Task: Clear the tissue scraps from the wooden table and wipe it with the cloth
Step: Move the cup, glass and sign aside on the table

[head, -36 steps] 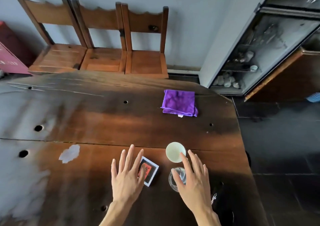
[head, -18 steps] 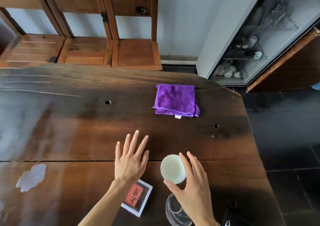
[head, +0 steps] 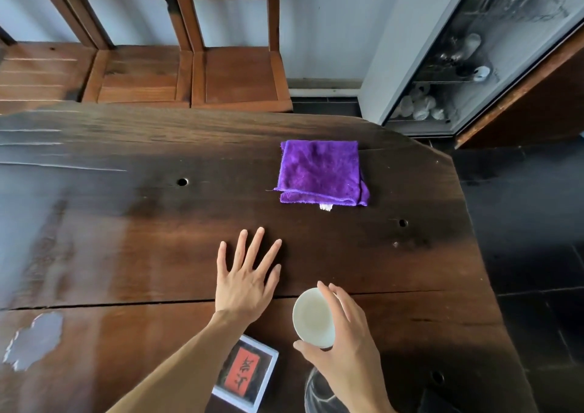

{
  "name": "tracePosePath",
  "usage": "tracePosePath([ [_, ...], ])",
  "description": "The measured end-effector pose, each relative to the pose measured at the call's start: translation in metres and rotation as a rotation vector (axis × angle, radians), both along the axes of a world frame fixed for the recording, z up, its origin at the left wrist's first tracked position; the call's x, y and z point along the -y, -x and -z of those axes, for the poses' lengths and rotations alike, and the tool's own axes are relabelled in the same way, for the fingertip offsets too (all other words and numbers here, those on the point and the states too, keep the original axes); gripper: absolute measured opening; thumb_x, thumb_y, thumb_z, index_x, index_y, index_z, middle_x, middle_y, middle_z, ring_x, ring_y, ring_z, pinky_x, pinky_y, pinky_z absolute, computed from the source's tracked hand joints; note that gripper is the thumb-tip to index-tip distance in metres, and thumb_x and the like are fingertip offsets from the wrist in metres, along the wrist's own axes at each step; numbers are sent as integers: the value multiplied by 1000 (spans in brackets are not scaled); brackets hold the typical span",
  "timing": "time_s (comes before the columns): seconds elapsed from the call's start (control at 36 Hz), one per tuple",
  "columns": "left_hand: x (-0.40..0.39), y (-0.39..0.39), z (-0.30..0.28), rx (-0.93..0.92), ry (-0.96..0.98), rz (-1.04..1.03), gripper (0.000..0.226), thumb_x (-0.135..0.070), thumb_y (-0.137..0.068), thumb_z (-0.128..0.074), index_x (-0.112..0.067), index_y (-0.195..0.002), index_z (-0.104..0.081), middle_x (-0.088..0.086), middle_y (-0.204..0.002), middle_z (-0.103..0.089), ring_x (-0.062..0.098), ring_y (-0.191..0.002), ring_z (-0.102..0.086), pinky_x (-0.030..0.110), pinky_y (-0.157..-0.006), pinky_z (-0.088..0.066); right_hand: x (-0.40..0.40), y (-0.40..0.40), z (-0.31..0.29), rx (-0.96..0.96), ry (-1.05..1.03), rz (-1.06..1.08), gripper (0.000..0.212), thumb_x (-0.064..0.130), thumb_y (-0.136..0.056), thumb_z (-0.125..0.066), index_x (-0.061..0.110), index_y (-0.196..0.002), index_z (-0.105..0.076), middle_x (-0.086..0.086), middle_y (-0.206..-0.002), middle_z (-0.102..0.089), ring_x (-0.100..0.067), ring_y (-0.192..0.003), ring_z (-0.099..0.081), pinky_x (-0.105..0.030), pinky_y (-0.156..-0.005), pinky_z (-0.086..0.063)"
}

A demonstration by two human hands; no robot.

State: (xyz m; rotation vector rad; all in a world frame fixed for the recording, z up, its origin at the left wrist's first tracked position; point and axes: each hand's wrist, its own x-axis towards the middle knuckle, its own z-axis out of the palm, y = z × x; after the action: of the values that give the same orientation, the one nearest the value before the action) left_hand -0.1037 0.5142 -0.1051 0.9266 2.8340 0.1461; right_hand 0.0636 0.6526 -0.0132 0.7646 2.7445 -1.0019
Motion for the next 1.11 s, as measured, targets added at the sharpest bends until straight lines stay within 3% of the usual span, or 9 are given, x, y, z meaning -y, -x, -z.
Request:
tracePosePath([
  [0.14,1,1,4,-19,-2,-1,56,-58,-106,-14,-45,-160,-24,-4,-171,-19,26,-159,-12,60,-124,-10,-3,6,4,-11,35,22,103,53,-64,-89,53,-147,-27,22,-145,-38,-4,-130,-41,-19,-99,-47],
  [0.36,1,2,11,-42,-8,-17,56,-58,-105,-18,-47,-159,-23,-6,-171,-17,24,-159,-9,59,-125,-6,-21,20,10,-81,80,124,101,41,-58,-96,44,-143,-43,20,-136,-48,-5,-122,-50,-9,-92,-43],
  [0.5,2,2,12,-42,-4,-19,56,-58,-104,-20,-48,-159,-22,-7,-172,-16,23,-159,-7,59,-125,-7,-46,27,10,-103,131,189,116,35,-55,-98,46,-149,-32,38,-131,-37,14,-119,-42,-2,-92,-35],
  [0.61,2,2,10,-43,-11,-24,57,-56,-102,-27,-47,-158,-26,-6,-171,-20,23,-159,-10,58,-124,-9,-69,32,10,-115,172,238,120,32,-55,-99,44,-152,-29,47,-129,-29,13,-119,-40,-11,-99,-36],
  [0.75,1,1,6,-47,-42,-35,57,-51,-99,-34,-45,-156,-34,-3,-168,-29,25,-157,-19,58,-123,-12,-102,36,7,-134,201,304,111,28,-56,-99,40,-147,-37,33,-130,-42,13,-115,-44,7,-84,-32],
  [0.83,0,0,4,-48,-48,-44,58,-50,-98,-36,-45,-155,-36,-3,-166,-34,27,-155,-25,59,-123,-13,-123,40,2,-123,185,320,106,27,-58,-99,34,-146,-40,21,-131,-48,0,-116,-49,2,-81,-36],
  [0.94,0,1,3,-52,-43,-48,58,-51,-97,-35,-44,-154,-39,-3,-165,-34,27,-154,-26,59,-123,-14,-154,45,-2,-132,125,326,96,25,-59,-99,37,-137,-45,26,-122,-50,9,-105,-52,6,-73,-35],
  [1.03,-1,0,3,-55,-49,-47,58,-51,-96,-36,-43,-153,-41,-2,-165,-35,28,-154,-27,60,-122,-15,-179,50,-5,-125,90,320,97,26,-58,-99,33,-139,-47,23,-126,-51,3,-110,-50,0,-82,-34],
  [1.11,-1,0,3,-57,-52,-46,58,-51,-96,-37,-43,-153,-42,-2,-165,-35,28,-153,-27,60,-122,-16,-203,55,-7,-113,58,317,99,28,-56,-99,33,-141,-47,18,-132,-53,1,-114,-47,-17,-90,-39],
])
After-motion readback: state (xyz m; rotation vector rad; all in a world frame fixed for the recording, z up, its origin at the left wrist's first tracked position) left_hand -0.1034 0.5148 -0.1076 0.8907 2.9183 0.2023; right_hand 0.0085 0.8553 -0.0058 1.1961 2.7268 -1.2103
